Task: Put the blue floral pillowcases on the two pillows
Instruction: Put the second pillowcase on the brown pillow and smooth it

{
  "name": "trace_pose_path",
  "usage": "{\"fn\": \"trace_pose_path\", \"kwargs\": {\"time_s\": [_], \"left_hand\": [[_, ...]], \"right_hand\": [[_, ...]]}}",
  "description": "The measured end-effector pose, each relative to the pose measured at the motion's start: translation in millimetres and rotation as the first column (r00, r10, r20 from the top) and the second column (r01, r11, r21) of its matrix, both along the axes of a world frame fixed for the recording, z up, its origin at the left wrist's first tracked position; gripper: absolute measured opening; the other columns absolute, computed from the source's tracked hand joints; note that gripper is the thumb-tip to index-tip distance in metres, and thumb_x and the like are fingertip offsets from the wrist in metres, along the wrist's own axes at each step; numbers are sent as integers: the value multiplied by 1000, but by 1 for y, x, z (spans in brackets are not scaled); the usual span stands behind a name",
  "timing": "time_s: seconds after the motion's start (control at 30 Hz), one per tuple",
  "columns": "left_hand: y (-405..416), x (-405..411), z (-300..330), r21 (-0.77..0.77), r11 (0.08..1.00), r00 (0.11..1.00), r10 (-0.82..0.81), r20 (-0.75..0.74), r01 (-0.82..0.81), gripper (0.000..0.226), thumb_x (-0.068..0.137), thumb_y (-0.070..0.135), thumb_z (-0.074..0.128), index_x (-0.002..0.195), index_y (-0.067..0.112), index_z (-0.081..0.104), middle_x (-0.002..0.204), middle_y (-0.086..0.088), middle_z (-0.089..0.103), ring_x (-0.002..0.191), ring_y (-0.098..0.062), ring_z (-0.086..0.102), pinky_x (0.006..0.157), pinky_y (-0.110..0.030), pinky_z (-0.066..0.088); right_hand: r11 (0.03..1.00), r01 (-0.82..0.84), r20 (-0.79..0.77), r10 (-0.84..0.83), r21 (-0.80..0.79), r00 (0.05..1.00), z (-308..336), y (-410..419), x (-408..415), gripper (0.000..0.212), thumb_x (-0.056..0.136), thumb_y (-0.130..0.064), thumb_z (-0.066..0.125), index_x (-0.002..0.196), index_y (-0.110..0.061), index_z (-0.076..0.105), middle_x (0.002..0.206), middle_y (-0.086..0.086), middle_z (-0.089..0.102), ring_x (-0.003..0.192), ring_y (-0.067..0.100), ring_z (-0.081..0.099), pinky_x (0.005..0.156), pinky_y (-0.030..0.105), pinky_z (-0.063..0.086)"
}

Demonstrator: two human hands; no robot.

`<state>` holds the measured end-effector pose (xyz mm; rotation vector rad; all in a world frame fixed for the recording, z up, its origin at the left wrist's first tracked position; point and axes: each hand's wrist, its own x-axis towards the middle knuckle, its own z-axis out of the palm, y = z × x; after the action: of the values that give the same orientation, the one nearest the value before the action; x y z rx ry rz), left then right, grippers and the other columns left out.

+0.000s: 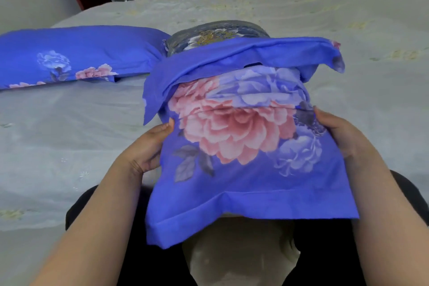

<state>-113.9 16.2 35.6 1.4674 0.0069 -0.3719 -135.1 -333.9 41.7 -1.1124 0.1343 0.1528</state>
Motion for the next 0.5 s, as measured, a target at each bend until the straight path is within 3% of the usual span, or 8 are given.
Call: {"fn": "trace_pose_path", "kwargs": {"time_s": [0.07, 0.13, 0.2, 0.23, 0.3, 0.37, 0.43, 0.5], "left_hand": [[14, -1, 3, 96, 991, 992, -99, 73, 91, 33, 99, 7, 36, 106, 5, 69, 104, -12, 66, 94, -23, 59, 70, -28, 50], [29, -8, 5, 176, 960, 961, -242, 132, 218, 26, 94, 0, 48, 118, -6, 55, 108, -13, 64, 96, -21, 59, 73, -27, 50], [37, -21, 8, 267, 935, 946, -282, 157, 235, 48, 77, 22, 77, 112, -5, 58, 101, -11, 68, 87, -15, 63, 73, -24, 53], [38, -28, 10, 324, 922, 947, -276, 164, 213, 56, 65, 35, 83, 105, 0, 63, 98, -13, 68, 85, -15, 63, 74, -25, 53], [35, -43, 14, 440, 893, 960, -198, 199, 93, 50, 55, 45, 83, 86, 9, 66, 83, -11, 66, 74, -15, 59, 70, -29, 49], [28, -55, 16, 581, 809, 958, -94, 272, -86, 37, 64, 41, 81, 74, 12, 62, 68, -7, 61, 60, -11, 53, 63, -29, 43], [23, -64, 16, 677, 695, 937, -11, 348, -244, 28, 75, 33, 76, 74, 11, 59, 64, -6, 62, 54, -13, 52, 60, -31, 41], [17, -71, 18, 763, 583, 935, -16, 354, -279, 30, 81, 36, 69, 74, 11, 55, 65, -3, 60, 58, -17, 54, 59, -32, 40]], "right_hand": [[998, -59, 21, 60, -26, 998, -12, -16, -2, 46, 98, -26, 37, 80, -18, 79, 82, 4, 75, 72, 16, 71, 62, 27, 57], [993, -102, 98, 108, -66, 989, -19, -30, -2, 20, 85, -24, 62, 96, -12, 75, 93, 9, 73, 80, 22, 70, 70, 32, 58], [979, -164, 117, 177, -117, 977, -24, -35, -3, 40, 67, -23, 81, 105, -12, 71, 99, 10, 71, 82, 22, 69, 71, 31, 57], [977, -169, 125, 185, -127, 975, -24, -33, -4, 42, 63, -24, 82, 103, -15, 72, 96, 9, 72, 79, 20, 69, 69, 28, 57], [971, -62, 147, 98, -230, 984, -23, -24, -5, 34, 54, -24, 85, 86, -19, 74, 79, 3, 72, 65, 13, 67, 59, 21, 54], [937, 101, 207, -32, -334, 978, -17, -12, -8, 12, 63, -16, 77, 70, -19, 68, 63, -5, 67, 54, 6, 60, 52, 15, 48], [845, 264, 276, -145, -464, 950, -16, -4, -12, 21, 78, -4, 70, 68, -18, 59, 57, -10, 62, 53, 4, 55, 53, 16, 46], [704, 370, 317, -214, -606, 924, -13, 1, -15, 28, 82, -10, 71, 65, -19, 50, 54, -12, 55, 56, 7, 49, 55, 21, 41]]}}
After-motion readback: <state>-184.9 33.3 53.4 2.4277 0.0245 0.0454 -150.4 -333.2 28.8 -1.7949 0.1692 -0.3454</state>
